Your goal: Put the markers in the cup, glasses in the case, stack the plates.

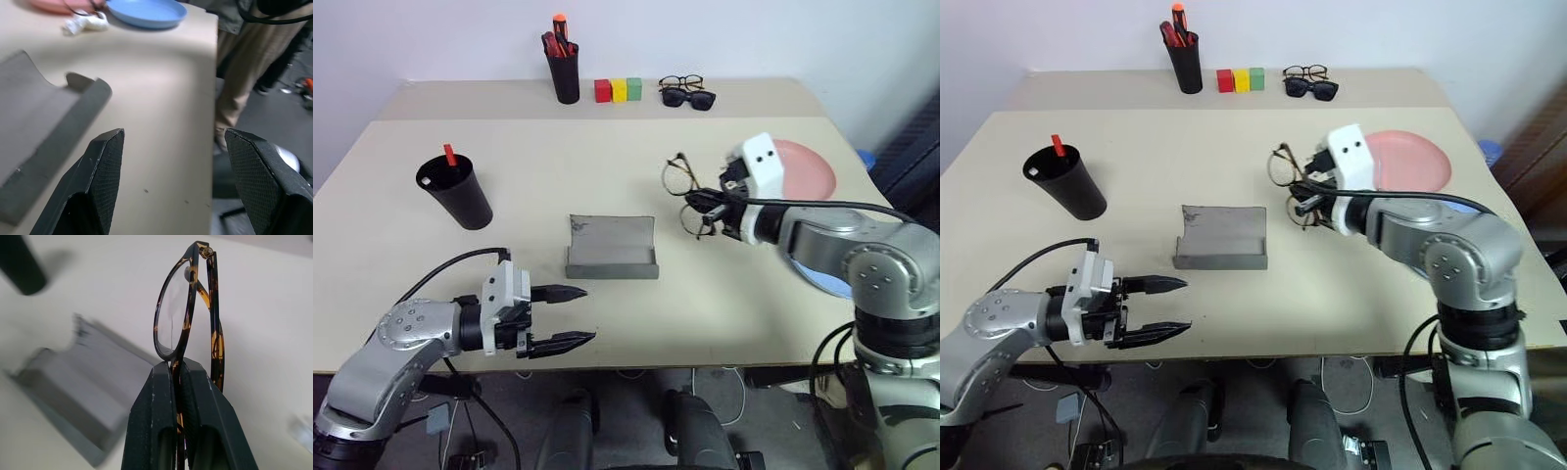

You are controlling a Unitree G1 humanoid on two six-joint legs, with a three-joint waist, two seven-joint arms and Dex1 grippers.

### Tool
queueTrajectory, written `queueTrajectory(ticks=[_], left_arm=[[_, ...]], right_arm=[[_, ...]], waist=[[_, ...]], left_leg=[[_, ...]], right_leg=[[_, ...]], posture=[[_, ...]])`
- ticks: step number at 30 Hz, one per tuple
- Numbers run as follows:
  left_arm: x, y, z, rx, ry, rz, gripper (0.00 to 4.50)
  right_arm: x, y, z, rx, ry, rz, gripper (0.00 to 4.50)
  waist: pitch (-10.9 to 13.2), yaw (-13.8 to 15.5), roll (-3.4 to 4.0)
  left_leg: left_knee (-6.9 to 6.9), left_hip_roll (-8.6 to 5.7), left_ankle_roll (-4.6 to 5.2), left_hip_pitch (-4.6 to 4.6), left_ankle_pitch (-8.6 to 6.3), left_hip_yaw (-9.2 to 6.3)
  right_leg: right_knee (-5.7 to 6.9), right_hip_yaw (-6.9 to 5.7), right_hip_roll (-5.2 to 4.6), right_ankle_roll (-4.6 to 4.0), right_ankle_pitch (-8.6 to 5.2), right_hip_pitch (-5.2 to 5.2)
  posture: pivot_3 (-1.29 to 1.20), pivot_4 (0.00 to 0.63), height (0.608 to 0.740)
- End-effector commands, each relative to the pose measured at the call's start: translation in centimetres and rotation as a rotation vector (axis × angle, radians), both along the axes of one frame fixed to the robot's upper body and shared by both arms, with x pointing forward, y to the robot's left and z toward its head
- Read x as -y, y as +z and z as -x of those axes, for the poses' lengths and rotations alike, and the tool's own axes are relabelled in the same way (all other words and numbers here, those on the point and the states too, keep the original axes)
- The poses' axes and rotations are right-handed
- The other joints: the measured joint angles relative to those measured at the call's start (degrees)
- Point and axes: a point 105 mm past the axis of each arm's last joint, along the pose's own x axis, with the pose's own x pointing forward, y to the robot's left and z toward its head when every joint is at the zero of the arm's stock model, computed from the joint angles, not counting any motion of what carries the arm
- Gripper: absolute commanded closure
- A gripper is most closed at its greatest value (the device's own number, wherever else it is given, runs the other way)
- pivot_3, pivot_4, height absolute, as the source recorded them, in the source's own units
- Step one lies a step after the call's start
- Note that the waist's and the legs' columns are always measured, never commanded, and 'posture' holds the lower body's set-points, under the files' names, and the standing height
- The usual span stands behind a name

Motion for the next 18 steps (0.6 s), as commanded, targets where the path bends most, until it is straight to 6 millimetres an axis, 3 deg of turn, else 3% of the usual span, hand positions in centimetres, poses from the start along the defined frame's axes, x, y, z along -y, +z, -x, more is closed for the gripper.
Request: queueTrajectory(ticks=[1, 3, 9, 18], left_arm=[[-0.1, 0.8, 0.2, 0.010, -0.031, 0.010, 1.16], [-0.2, 1.0, 0.3, 0.011, -0.034, 0.010, 1.16], [-0.3, 0.7, 0.6, 0.014, -0.032, -0.005, 1.16], [-0.5, 0.6, 1.2, 0.015, -0.010, -0.008, 1.16]], right_arm=[[-2.9, 0.8, -0.1, 0.066, 0.116, -0.003, 4.45], [-4.5, 0.5, 0.1, 0.068, 0.182, -0.008, 4.45], [-6.8, -0.3, 0.4, 0.072, 0.278, -0.005, 4.45], [-7.9, -1.2, -0.8, 0.082, 0.322, 0.013, 4.45]], waist=[[0.0, 0.0, 0.01], [0.0, 0.0, 0.01], [0.0, 0.1, 0.02], [0.0, 0.0, 0.02]], left_leg=[[0.00, 0.00, 0.00, -0.01, 0.00, 0.01], [0.00, 0.00, 0.00, 0.00, 0.00, 0.01], [0.00, 0.00, 0.00, 0.01, 0.00, 0.02], [0.00, 0.01, -0.01, 0.13, 0.00, 0.02]], right_leg=[[0.00, 0.00, 0.00, 0.00, 0.00, 0.00], [0.00, 0.01, 0.00, 0.00, 0.00, 0.00], [0.04, 0.01, 0.00, -0.01, 0.01, -0.01], [0.20, 0.02, 0.00, 0.00, 0.01, -0.01]], posture=[[0.00, 0.150, 0.740], [0.00, 0.150, 0.740], [0.00, 0.150, 0.740], [0.00, 0.150, 0.740]])
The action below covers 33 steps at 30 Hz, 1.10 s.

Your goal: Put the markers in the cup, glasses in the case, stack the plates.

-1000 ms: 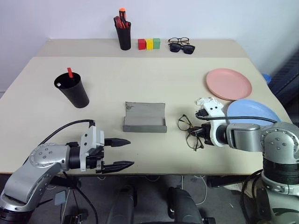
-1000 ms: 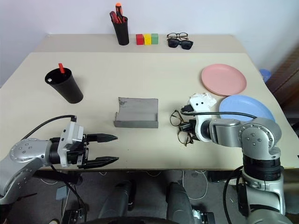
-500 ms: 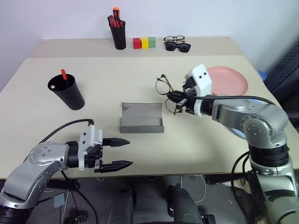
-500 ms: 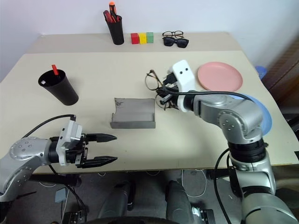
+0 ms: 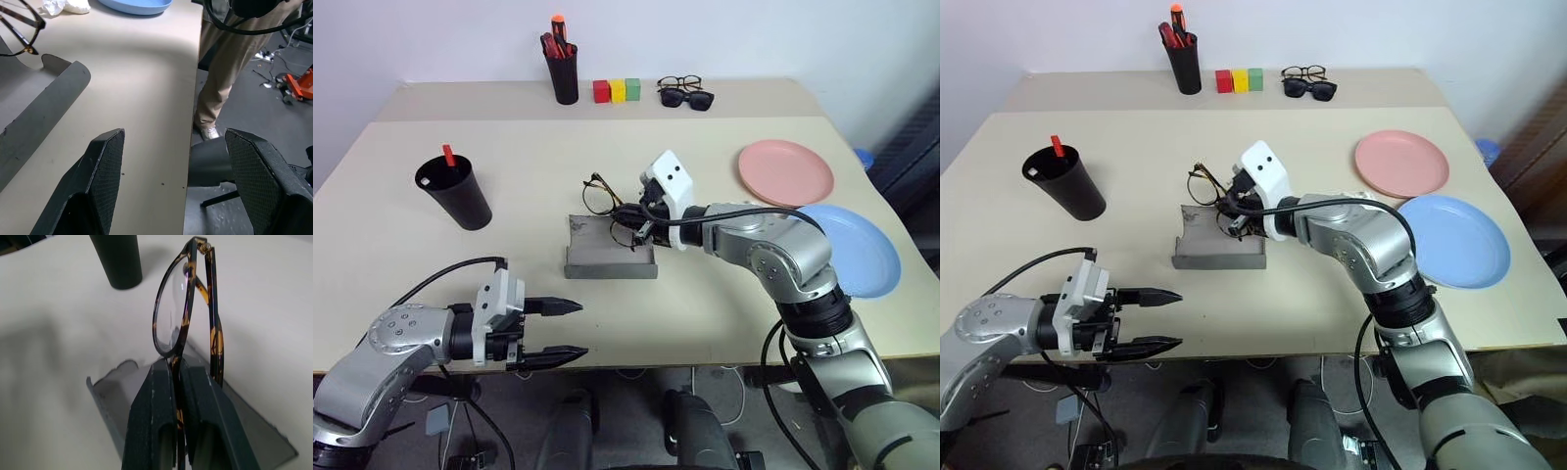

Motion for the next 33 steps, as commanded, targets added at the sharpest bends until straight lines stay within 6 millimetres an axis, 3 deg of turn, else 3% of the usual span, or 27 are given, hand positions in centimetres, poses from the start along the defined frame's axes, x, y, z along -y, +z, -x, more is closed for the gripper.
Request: queueTrajectory(ticks=[1, 10, 14, 19, 20, 23, 26, 32, 33], left_arm=[[0.0, 0.9, 0.3, 0.047, 0.001, 0.001, 1.16], [-0.3, 0.9, 0.5, 0.061, 0.035, -0.005, 1.16], [-0.6, 0.9, 0.6, 0.062, 0.050, -0.009, 1.16], [-0.9, 0.8, 0.3, 0.069, 0.070, -0.013, 1.16], [-1.0, 0.8, 0.1, 0.071, 0.076, -0.011, 1.16], [-1.2, 1.0, -1.0, 0.099, 0.123, -0.004, 1.16], [-1.6, 1.5, -3.4, 0.145, 0.212, -0.001, 1.16], [-2.5, 3.2, -9.8, 0.252, 0.406, -0.027, 1.16], [-2.8, 3.4, -11.3, 0.254, 0.442, -0.041, 1.42]], right_arm=[[-0.5, 0.9, -0.2, 0.056, 0.034, -0.007, 4.45], [-0.3, -1.3, -0.3, 0.006, 0.056, 0.020, 4.45], [0.6, -2.6, 0.2, -0.037, 0.053, 0.043, 2.98], [2.5, -3.2, 0.5, -0.068, 0.001, 0.054, 0.38], [3.0, -3.1, 0.3, -0.068, -0.028, 0.045, 0.05], [4.9, -2.1, 0.0, -0.056, -0.105, 0.018, 0.05], [7.3, -1.0, 0.9, -0.048, -0.152, -0.021, 0.05], [12.4, -1.0, 4.5, 0.036, -0.243, -0.023, 0.05], [13.6, -1.1, 5.2, 0.097, -0.274, -0.016, 0.01]], waist=[[0.0, 0.0, 0.00], [0.0, 0.0, 0.00], [0.0, 0.1, 0.00], [0.0, 0.1, 0.00], [0.0, 0.1, 0.00], [0.0, 0.2, 0.00], [0.0, 0.7, -0.01], [-0.1, 1.9, -0.10], [-0.1, 2.0, -0.13]], left_leg=[[0.00, 0.00, 0.00, 0.00, 0.00, 0.00], [-0.01, 0.00, 0.00, 0.02, 0.00, 0.01], [0.00, 0.00, -0.01, 0.02, 0.00, 0.01], [0.02, 0.00, -0.01, 0.02, 0.00, 0.01], [0.02, 0.00, -0.01, 0.02, 0.00, 0.01], [0.02, 0.00, -0.01, 0.02, 0.00, 0.01], [0.09, 0.00, -0.01, 0.02, 0.00, 0.01], [0.21, -0.02, 0.00, 0.02, 0.00, 0.01], [0.21, -0.02, 0.00, 0.03, 0.00, 0.01]], right_leg=[[0.00, 0.00, 0.00, 0.00, 0.00, 0.00], [0.03, 0.01, 0.01, 0.00, 0.00, 0.00], [0.03, 0.01, 0.00, 0.00, 0.00, 0.01], [0.03, 0.02, 0.00, 0.00, 0.00, 0.01], [0.03, 0.02, 0.00, 0.00, 0.00, 0.01], [0.04, 0.02, 0.00, 0.00, 0.00, 0.00], [0.08, 0.01, 0.00, 0.00, 0.00, 0.03], [0.08, 0.01, 0.00, 0.05, -0.01, 0.13], [0.09, 0.00, 0.00, 0.07, -0.02, 0.15]], posture=[[0.00, 0.150, 0.740], [0.00, 0.150, 0.740], [0.00, 0.150, 0.740], [0.00, 0.150, 0.740], [0.00, 0.150, 0.740], [0.00, 0.150, 0.740], [0.00, 0.150, 0.740], [0.00, 0.150, 0.740], [0.00, 0.150, 0.740]])
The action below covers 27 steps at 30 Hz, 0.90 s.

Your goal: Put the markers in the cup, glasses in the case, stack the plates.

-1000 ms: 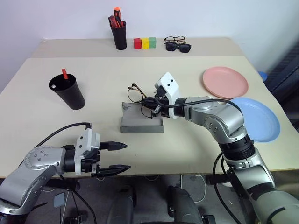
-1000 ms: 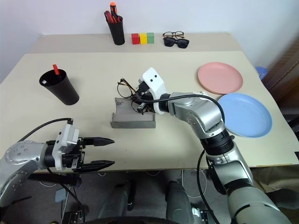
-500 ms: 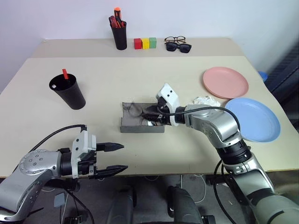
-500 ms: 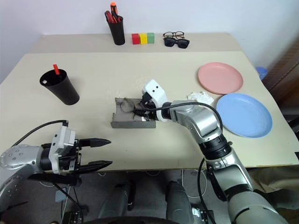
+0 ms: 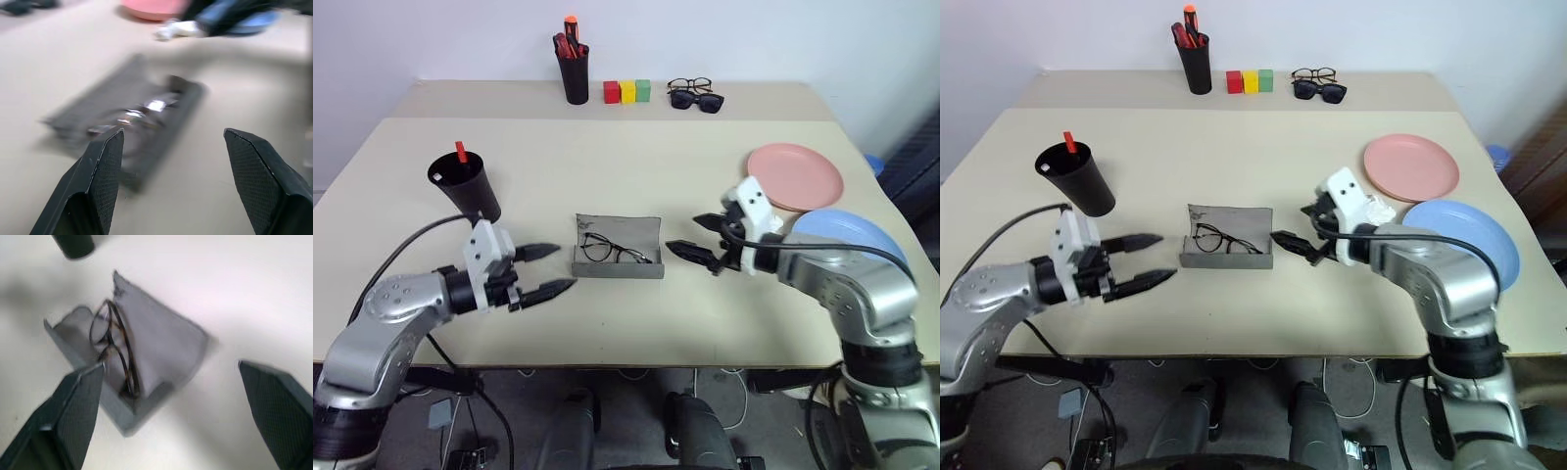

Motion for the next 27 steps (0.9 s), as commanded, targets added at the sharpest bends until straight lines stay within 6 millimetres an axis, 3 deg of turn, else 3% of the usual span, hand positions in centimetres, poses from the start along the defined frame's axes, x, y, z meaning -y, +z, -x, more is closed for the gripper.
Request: queueTrajectory(ticks=[1, 2, 4, 7, 9, 12, 16, 22, 27], left_arm=[[-0.8, 0.7, -4.4, 0.030, 0.113, -0.055, 1.70], [-0.8, 1.0, -5.8, 0.034, 0.137, -0.068, 1.98], [-0.7, 1.5, -8.1, 0.049, 0.167, -0.100, 3.13], [-0.1, 2.1, -11.6, 0.065, 0.196, -0.151, 4.46], [0.2, 2.3, -12.9, 0.071, 0.199, -0.173, 4.46], [2.5, 1.6, -15.1, 0.071, 0.153, -0.272, 4.46], [5.2, -0.4, -15.4, 0.037, 0.035, -0.394, 4.46], [6.6, -1.6, -13.9, -0.064, -0.154, -0.436, 4.46], [5.8, -1.2, -9.9, -0.233, -0.503, -0.456, 4.46]], right_arm=[[2.8, 1.1, 2.6, 0.201, -0.044, 0.036, 0.00], [3.6, 0.5, 3.5, 0.208, -0.054, 0.055, 0.00], [4.2, -0.2, 4.9, 0.222, -0.058, 0.056, 0.00], [4.6, -1.0, 6.7, 0.245, -0.059, 0.044, 0.00], [4.5, -1.3, 7.2, 0.249, -0.062, 0.037, 0.00], [4.4, -1.5, 7.9, 0.273, -0.099, 0.029, 0.00], [4.1, -1.3, 8.2, 0.306, -0.137, 0.012, 0.00], [4.2, -1.5, 8.2, 0.322, -0.180, 0.024, 0.00], [4.9, -1.7, 8.6, 0.322, -0.240, 0.014, 0.00]], waist=[[0.0, 0.1, -0.06], [0.0, 0.7, -0.06], [0.0, 0.5, -0.09], [0.0, 0.5, -0.20], [0.0, 0.1, -0.24], [0.0, -0.1, -0.34], [0.0, -0.2, -0.37], [0.0, -0.2, -0.39], [0.0, -0.2, -0.39]], left_leg=[[0.01, 0.00, 0.00, 0.01, 0.00, 0.00], [0.02, -0.01, 0.00, 0.01, 0.00, 0.00], [0.06, -0.01, 0.01, 0.01, 0.00, 0.05], [0.13, -0.01, 0.01, 0.05, 0.00, 0.12], [0.14, -0.01, 0.01, 0.07, 0.01, 0.11], [0.14, -0.01, 0.01, 0.06, 0.00, 0.11], [0.15, -0.02, 0.01, -0.01, 0.00, 0.12], [0.07, 0.00, 0.02, 0.01, -0.01, 0.13], [0.10, -0.01, 0.03, -0.02, -0.01, 0.14]], right_leg=[[-0.01, 0.00, 0.00, 0.05, -0.02, 0.01], [0.01, -0.01, 0.00, 0.12, -0.06, 0.05], [0.00, 0.00, 0.01, 0.31, -0.10, 0.06], [-0.01, 0.08, 0.00, 0.42, -0.02, 0.09], [-0.01, 0.08, 0.01, 0.43, -0.01, 0.11], [-0.03, 0.10, 0.00, 0.43, -0.01, 0.12], [-0.12, 0.09, -0.02, 0.44, 0.01, 0.12], [-0.13, 0.08, -0.01, 0.32, 0.12, 0.07], [-0.18, 0.08, -0.04, 0.23, 0.16, 0.10]], posture=[[0.00, 0.150, 0.740], [0.00, 0.150, 0.740], [0.00, 0.150, 0.740], [0.00, 0.150, 0.740], [0.00, 0.150, 0.740], [0.00, 0.150, 0.740], [0.00, 0.150, 0.740], [0.00, 0.150, 0.740], [0.00, 0.150, 0.740]])
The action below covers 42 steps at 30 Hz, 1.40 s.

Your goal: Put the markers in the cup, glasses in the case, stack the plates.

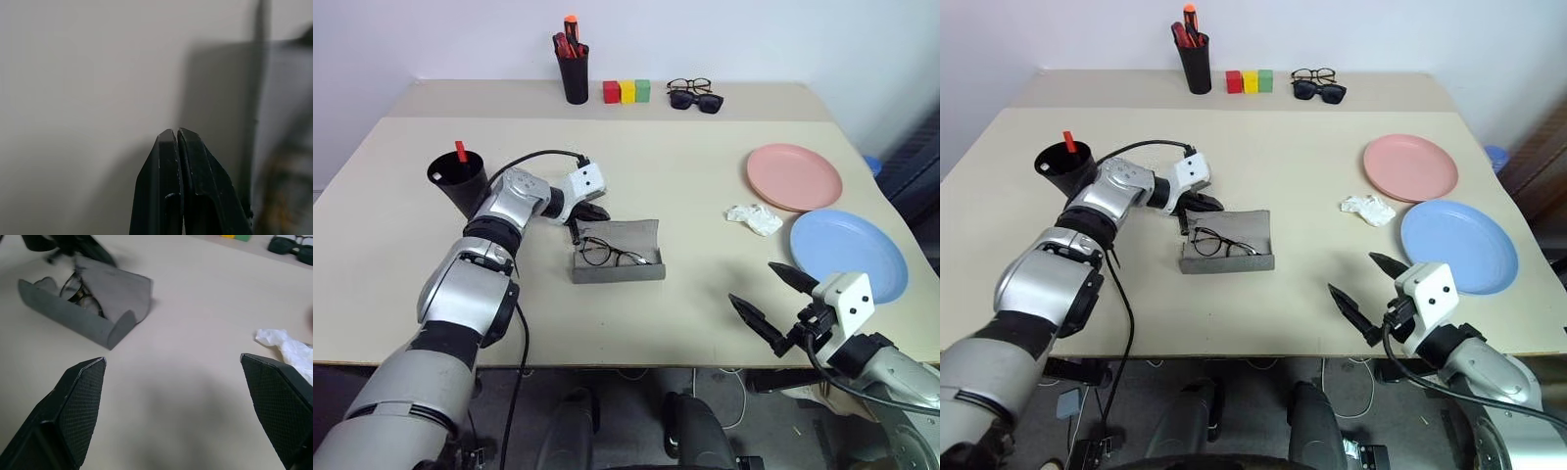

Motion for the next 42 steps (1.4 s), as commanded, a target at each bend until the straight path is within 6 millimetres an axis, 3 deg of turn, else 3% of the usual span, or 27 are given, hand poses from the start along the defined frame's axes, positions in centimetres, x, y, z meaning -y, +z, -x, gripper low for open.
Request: queueTrajectory(ticks=[1, 4, 7, 10, 13, 15, 17, 20, 22, 26, 32, 36, 39, 42], left_arm=[[-0.2, 1.5, 1.7, -0.048, -0.158, 0.011, 4.46], [0.1, 1.4, 2.7, -0.066, -0.209, 0.025, 4.46], [0.5, 0.0, 4.6, -0.097, -0.270, 0.001, 4.46], [0.9, -1.7, 7.0, -0.150, -0.329, -0.023, 4.46], [1.0, -3.0, 8.1, -0.136, -0.327, -0.039, 4.46], [1.6, -1.7, 7.5, -0.060, -0.281, 0.035, 4.46], [2.9, 0.8, 6.6, 0.025, -0.227, 0.155, 4.46], [5.6, 4.1, 6.2, 0.131, -0.179, 0.289, 4.46], [7.4, 5.0, 6.6, 0.154, -0.164, 0.340, 4.46], [10.5, 4.8, 7.5, 0.122, -0.158, 0.379, 3.23], [12.9, 4.5, 7.8, 0.122, -0.114, 0.391, 0.15], [13.3, 4.4, 7.7, 0.137, -0.088, 0.380, 0.04], [13.6, 4.6, 7.9, 0.136, -0.088, 0.390, 0.00], [13.7, 4.6, 8.1, 0.135, -0.079, 0.398, 0.00]], right_arm=[[-0.1, 1.2, 0.4, 0.061, -0.024, -0.002, 0.00], [0.0, 1.1, 0.3, 0.057, -0.050, -0.026, 0.00], [0.3, 0.7, 0.0, 0.041, -0.083, -0.036, 0.00], [1.5, 0.4, -0.7, 0.020, -0.153, -0.036, 0.00], [3.5, 0.1, -1.7, 0.001, -0.245, 0.005, 0.00], [4.6, -0.2, -2.2, -0.023, -0.286, 0.028, 0.00], [6.1, -0.9, -2.8, -0.062, -0.348, 0.044, 0.00], [8.1, -2.0, -3.7, -0.092, -0.423, 0.066, 0.00], [8.9, -2.6, -4.3, -0.112, -0.453, 0.077, 0.00], [9.6, -3.6, -5.7, -0.137, -0.477, 0.090, 0.00], [9.6, -3.8, -7.5, -0.135, -0.464, 0.092, 0.00], [9.5, -3.9, -8.4, -0.146, -0.455, 0.090, 0.00], [9.6, -4.0, -8.7, -0.167, -0.457, 0.062, 0.85], [9.8, -4.0, -8.8, -0.181, -0.461, 0.072, 2.32]], waist=[[0.0, 0.0, 0.00], [0.0, 0.0, 0.01], [0.0, 0.0, 0.03], [-0.1, -0.1, 0.12], [-0.2, 0.1, 0.23], [-0.3, 0.2, 0.36], [-0.3, 0.3, 0.36], [-0.3, 0.5, 0.30], [-0.3, 0.4, 0.31], [-0.3, -0.2, 0.33], [-0.3, -0.2, 0.37], [-0.3, -0.1, 0.37], [-0.3, -0.1, 0.38], [-0.3, 0.0, 0.38]], left_leg=[[0.00, 0.00, 0.01, 0.00, 0.00, 0.00], [0.05, 0.01, 0.01, 0.00, 0.00, -0.02], [0.05, 0.01, 0.01, 0.03, 0.00, -0.03], [0.03, 0.02, 0.01, 0.05, 0.00, -0.05], [0.09, 0.01, 0.01, 0.13, 0.00, -0.02], [0.12, 0.00, 0.01, 0.19, 0.00, -0.03], [0.13, -0.01, 0.02, 0.20, 0.00, -0.04], [0.19, -0.03, 0.02, 0.11, 0.00, -0.06], [0.18, -0.05, 0.05, 0.10, -0.01, -0.06], [0.16, -0.06, 0.07, 0.17, -0.01, -0.06], [0.21, -0.06, 0.08, 0.30, -0.01, -0.06], [0.22, -0.07, 0.08, 0.30, -0.01, -0.06], [0.23, -0.08, 0.08, 0.28, -0.01, -0.06], [0.24, -0.10, 0.08, 0.26, -0.01, -0.06]], right_leg=[[0.01, 0.00, 0.00, 0.00, 0.00, 0.00], [0.05, 0.00, -0.01, -0.01, 0.00, 0.01], [0.08, 0.03, -0.02, -0.01, 0.00, 0.04], [0.11, 0.06, -0.02, -0.02, 0.00, 0.04], [0.13, 0.08, -0.02, -0.03, 0.00, 0.11], [0.07, 0.07, -0.02, -0.03, -0.01, 0.26], [0.04, 0.07, -0.03, -0.03, -0.01, 0.30], [0.04, 0.06, -0.03, -0.02, -0.01, 0.27], [0.05, 0.07, -0.02, 0.00, -0.01, 0.27], [0.18, 0.07, -0.02, 0.06, -0.03, 0.26], [0.53, 0.14, -0.01, 0.10, -0.08, 0.21], [0.57, 0.15, -0.01, 0.13, -0.10, 0.19], [0.57, 0.16, -0.01, 0.14, -0.11, 0.19], [0.57, 0.17, -0.01, 0.15, -0.12, 0.19]], posture=[[0.00, 0.150, 0.740], [0.00, 0.150, 0.740], [0.00, 0.150, 0.740], [0.00, 0.150, 0.740], [0.00, 0.150, 0.740], [0.00, 0.150, 0.740], [0.00, 0.150, 0.740], [0.00, 0.150, 0.740], [0.00, 0.150, 0.740], [0.00, 0.150, 0.740], [0.00, 0.150, 0.740], [0.00, 0.150, 0.740], [0.00, 0.150, 0.740], [0.00, 0.150, 0.740]])
